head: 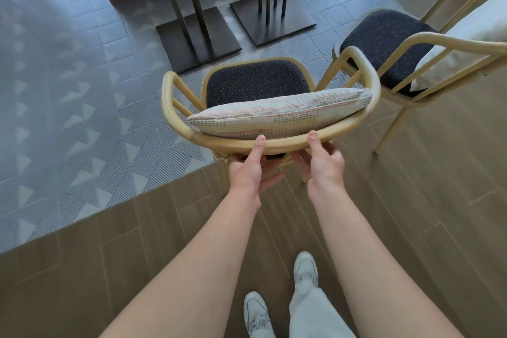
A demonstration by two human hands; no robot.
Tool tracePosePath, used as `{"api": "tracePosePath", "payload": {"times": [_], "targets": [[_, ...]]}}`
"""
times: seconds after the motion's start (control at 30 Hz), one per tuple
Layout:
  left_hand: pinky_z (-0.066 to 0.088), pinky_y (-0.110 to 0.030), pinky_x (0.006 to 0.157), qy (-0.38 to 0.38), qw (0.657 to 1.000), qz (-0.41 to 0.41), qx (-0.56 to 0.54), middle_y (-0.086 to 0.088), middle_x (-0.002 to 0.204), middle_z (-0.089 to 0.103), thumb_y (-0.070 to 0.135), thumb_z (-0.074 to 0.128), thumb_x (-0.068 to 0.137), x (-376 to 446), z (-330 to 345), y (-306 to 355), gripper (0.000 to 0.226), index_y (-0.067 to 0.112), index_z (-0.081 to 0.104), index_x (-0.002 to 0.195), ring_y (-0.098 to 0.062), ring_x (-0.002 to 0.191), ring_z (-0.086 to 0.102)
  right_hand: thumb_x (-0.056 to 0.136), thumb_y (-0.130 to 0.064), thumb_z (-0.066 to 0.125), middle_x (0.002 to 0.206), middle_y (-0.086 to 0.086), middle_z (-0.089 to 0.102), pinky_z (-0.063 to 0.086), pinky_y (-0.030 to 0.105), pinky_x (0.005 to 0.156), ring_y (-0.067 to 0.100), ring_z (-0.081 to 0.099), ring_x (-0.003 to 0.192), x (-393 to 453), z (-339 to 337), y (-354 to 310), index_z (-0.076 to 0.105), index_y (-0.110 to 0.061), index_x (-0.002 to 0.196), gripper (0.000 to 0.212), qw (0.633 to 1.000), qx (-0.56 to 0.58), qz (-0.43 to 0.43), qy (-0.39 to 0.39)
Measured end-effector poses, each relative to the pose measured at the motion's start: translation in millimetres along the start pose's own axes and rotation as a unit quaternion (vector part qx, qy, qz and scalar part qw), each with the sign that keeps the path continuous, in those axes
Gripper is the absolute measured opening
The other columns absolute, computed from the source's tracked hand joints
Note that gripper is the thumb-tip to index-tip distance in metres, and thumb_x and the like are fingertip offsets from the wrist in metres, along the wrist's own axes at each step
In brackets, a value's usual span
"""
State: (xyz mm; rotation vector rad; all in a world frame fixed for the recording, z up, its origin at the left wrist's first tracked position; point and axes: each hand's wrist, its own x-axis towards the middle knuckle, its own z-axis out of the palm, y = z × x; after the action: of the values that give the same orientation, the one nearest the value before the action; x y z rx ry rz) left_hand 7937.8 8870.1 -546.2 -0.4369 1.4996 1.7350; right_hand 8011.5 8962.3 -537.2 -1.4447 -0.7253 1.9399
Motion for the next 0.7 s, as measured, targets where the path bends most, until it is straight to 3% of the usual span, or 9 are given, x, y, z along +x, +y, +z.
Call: {"api": "tracePosePath", "payload": {"times": [0.07,0.13,0.27,0.33,0.43,0.5,0.57,0.7], "targets": [[0.064,-0.046,0.069,0.014,1.000,-0.010,0.008,-0.011,0.116,0.071,0.036,0.081,0.085,-0.3,0.0,3.1,0.042,0.017,0.060,0.115,-0.028,0.097,0.075,0.093,-0.019,0.071,0.120,0.011,0.065,0.063,0.038,0.080,0.027,0.069,0.108,-0.5,-1.8,-4.6,0.054,-0.011,0.111,0.026,0.999,-0.020,0.026,-0.027],[0.063,-0.048,0.070,0.025,0.998,-0.047,-0.016,-0.016,0.122,0.068,0.031,0.080,0.087,-1.7,6.7,7.4,0.047,0.012,0.057,0.124,-0.031,0.099,0.074,0.095,-0.018,0.069,0.120,0.011,0.065,0.063,0.036,0.079,0.027,0.069,0.108,2.3,-4.4,-8.6,0.053,-0.006,0.122,0.034,0.998,-0.029,0.046,-0.043],[0.062,-0.045,0.063,0.036,0.988,-0.078,-0.131,-0.027,0.128,0.063,0.014,0.064,0.098,-5.8,22.6,15.1,0.044,0.003,0.046,0.137,-0.040,0.107,0.070,0.093,-0.018,0.068,0.128,0.015,0.063,0.056,0.044,0.096,0.026,0.066,0.112,11.2,-5.3,-9.4,0.046,0.002,0.136,0.052,0.995,-0.081,0.036,-0.037],[0.062,-0.046,0.066,0.032,0.987,-0.074,-0.140,-0.028,0.125,0.065,0.011,0.061,0.099,-3.7,23.0,14.5,0.042,0.001,0.047,0.137,-0.040,0.105,0.071,0.081,-0.030,0.075,0.127,0.013,0.064,0.052,0.045,0.103,0.025,0.065,0.114,11.0,-4.3,-10.5,0.046,0.000,0.136,0.070,0.992,-0.116,0.034,-0.030],[0.062,-0.045,0.065,0.024,0.985,-0.069,-0.154,-0.029,0.121,0.066,0.009,0.060,0.100,-5.1,27.4,19.8,0.038,-0.002,0.049,0.135,-0.038,0.100,0.073,0.054,-0.049,0.077,0.120,0.009,0.068,0.053,0.045,0.101,0.023,0.067,0.110,20.2,-3.4,-14.3,0.052,-0.004,0.129,0.091,0.990,-0.134,0.013,-0.031],[0.062,-0.044,0.063,0.024,0.983,-0.063,-0.173,-0.030,0.118,0.067,0.008,0.059,0.100,-4.9,34.1,30.3,0.035,-0.003,0.051,0.132,-0.037,0.092,0.075,0.052,-0.049,0.077,0.116,0.008,0.070,0.054,0.045,0.099,0.023,0.068,0.107,25.5,3.7,-22.6,0.056,-0.005,0.124,0.087,0.989,-0.145,0.012,-0.036],[0.062,-0.042,0.062,0.025,0.982,-0.060,-0.176,-0.029,0.117,0.068,0.007,0.059,0.100,-3.5,41.6,39.1,0.033,-0.002,0.052,0.131,-0.035,0.088,0.076,0.063,-0.039,0.078,0.113,0.008,0.070,0.055,0.046,0.098,0.023,0.069,0.104,31.2,11.4,-31.7,0.057,-0.003,0.121,0.072,0.988,-0.144,0.016,-0.044],[0.062,-0.041,0.058,0.037,0.979,-0.064,-0.192,-0.029,0.119,0.066,0.006,0.058,0.100,8.6,57.5,52.6,0.035,0.000,0.052,0.133,-0.037,0.094,0.073,0.070,-0.030,0.076,0.114,0.011,0.070,0.055,0.047,0.098,0.025,0.069,0.104,47.7,26.4,-45.7,0.056,-0.001,0.121,0.062,0.987,-0.150,0.021,-0.050]]}}
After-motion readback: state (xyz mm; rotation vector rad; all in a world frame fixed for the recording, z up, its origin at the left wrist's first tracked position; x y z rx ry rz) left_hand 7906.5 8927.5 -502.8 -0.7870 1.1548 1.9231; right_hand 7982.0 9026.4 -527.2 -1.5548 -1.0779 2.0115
